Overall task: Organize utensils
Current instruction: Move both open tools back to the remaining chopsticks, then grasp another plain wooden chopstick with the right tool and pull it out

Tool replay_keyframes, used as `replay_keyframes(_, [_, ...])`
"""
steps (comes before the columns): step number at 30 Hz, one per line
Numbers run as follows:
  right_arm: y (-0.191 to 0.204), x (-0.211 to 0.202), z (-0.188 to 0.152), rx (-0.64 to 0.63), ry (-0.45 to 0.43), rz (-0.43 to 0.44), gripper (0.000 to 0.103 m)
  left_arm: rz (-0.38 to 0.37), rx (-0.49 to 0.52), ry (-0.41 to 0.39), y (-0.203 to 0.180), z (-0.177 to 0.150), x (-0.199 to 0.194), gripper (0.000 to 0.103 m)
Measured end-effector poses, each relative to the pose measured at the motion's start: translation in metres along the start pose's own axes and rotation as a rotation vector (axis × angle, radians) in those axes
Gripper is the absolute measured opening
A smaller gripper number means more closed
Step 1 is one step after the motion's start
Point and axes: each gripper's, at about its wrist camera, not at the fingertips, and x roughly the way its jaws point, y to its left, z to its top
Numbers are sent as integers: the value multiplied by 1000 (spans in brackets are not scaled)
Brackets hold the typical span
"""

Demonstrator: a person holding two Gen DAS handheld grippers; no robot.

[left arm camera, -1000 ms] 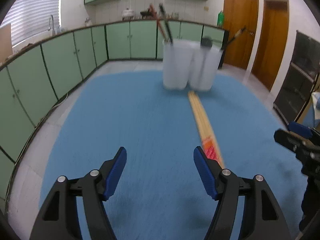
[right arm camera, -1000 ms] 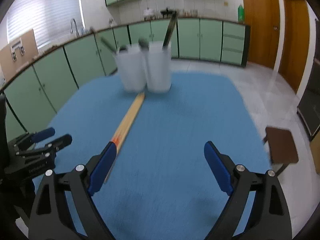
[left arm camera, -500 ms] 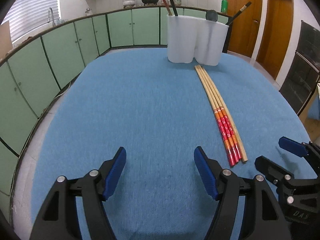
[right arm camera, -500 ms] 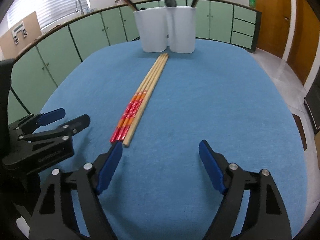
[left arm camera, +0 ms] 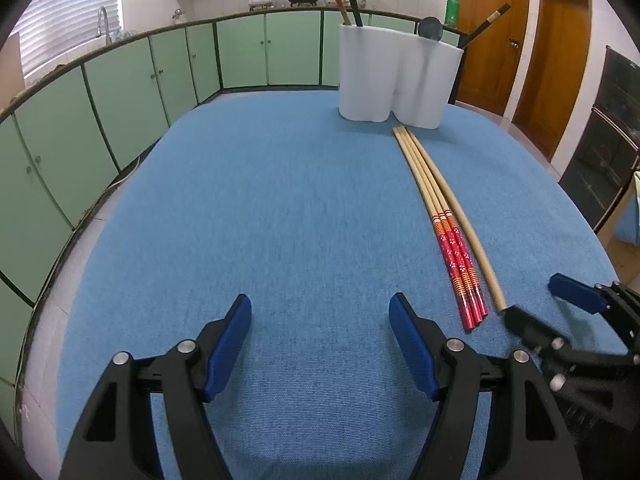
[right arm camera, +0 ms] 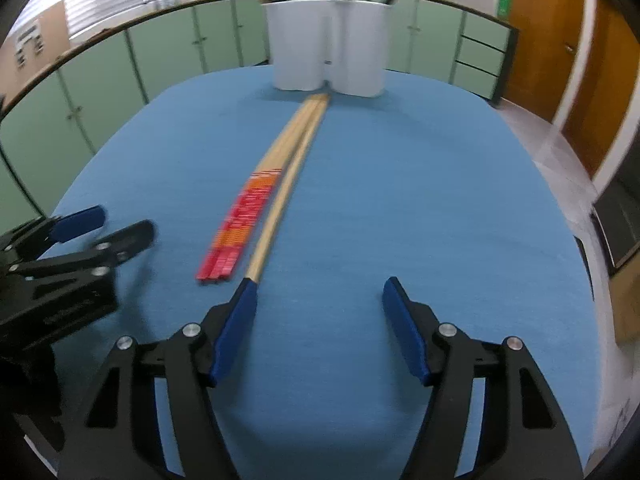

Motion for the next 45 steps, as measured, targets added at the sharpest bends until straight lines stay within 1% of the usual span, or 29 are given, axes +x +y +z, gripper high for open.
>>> replay_keyframes(3, [-15, -5, -3, 31, -2, -20, 62, 0, -4, 1, 1, -1, 0, 70])
replay_keyframes(4, [-18, -7, -4, 40, -4, -10, 62, 0, -4, 2, 1, -1, 0, 70])
replay_keyframes(6, [-22, -11, -5, 58, -14, 42, 62, 2, -4, 3, 1, -1, 0, 70])
replay_keyframes(8, [-19, -13, -6, 70, -16, 95, 59, 2, -3, 2, 1, -1, 0, 70])
replay_keyframes(10, [-13, -10, -5, 63, -11, 119, 55, 2, -4, 1, 2, -1, -1, 70])
replay_keyframes(11, [-9, -8, -4, 56, -8, 122, 51, 2, -6, 0, 2, -1, -1, 71])
replay_keyframes(12, [-5, -6, -4, 48, -4, 123, 50, 0, -9, 1, 3, -1, -1, 71])
replay_keyframes(15, [3, -4, 0, 32, -10, 118, 48, -3, -14, 5, 3, -1, 0, 71])
replay_keyframes(18, [9, 1, 6, 20, -9, 103, 41, -2, -10, 9, 2, -1, 1, 71])
replay_keyframes(20, [12, 4, 8, 19, -8, 101, 35, -2, -8, 10, 2, -1, 2, 71])
replay_keyframes(22, [15, 7, 10, 7, -8, 80, 31, -2, -5, 10, 1, 0, 2, 71])
replay_keyframes(25, [18, 9, 10, -6, -11, 81, 13, 1, 2, 11, 0, 0, 2, 71])
replay_keyframes(27, [15, 10, 11, 3, -7, 84, 7, 2, 8, 11, -2, 0, 1, 71])
replay_keyframes(29, [12, 8, 10, 3, -7, 90, 7, -3, 12, 8, -5, 0, 1, 71])
replay_keyframes(32, [6, 4, 6, -4, -15, 64, 6, -17, 18, 9, -11, 0, -1, 71])
replay_keyframes(38, [-31, -1, 2, 62, -19, 20, 6, -58, 31, 10, -24, -2, -4, 71])
replay_keyframes(41, [-44, -2, -1, 92, -19, 14, 6, -86, 34, 13, -31, -3, -5, 71])
replay_keyframes(45, [-52, -2, -3, 113, -22, 21, 6, -91, 45, 18, -38, -5, -4, 71])
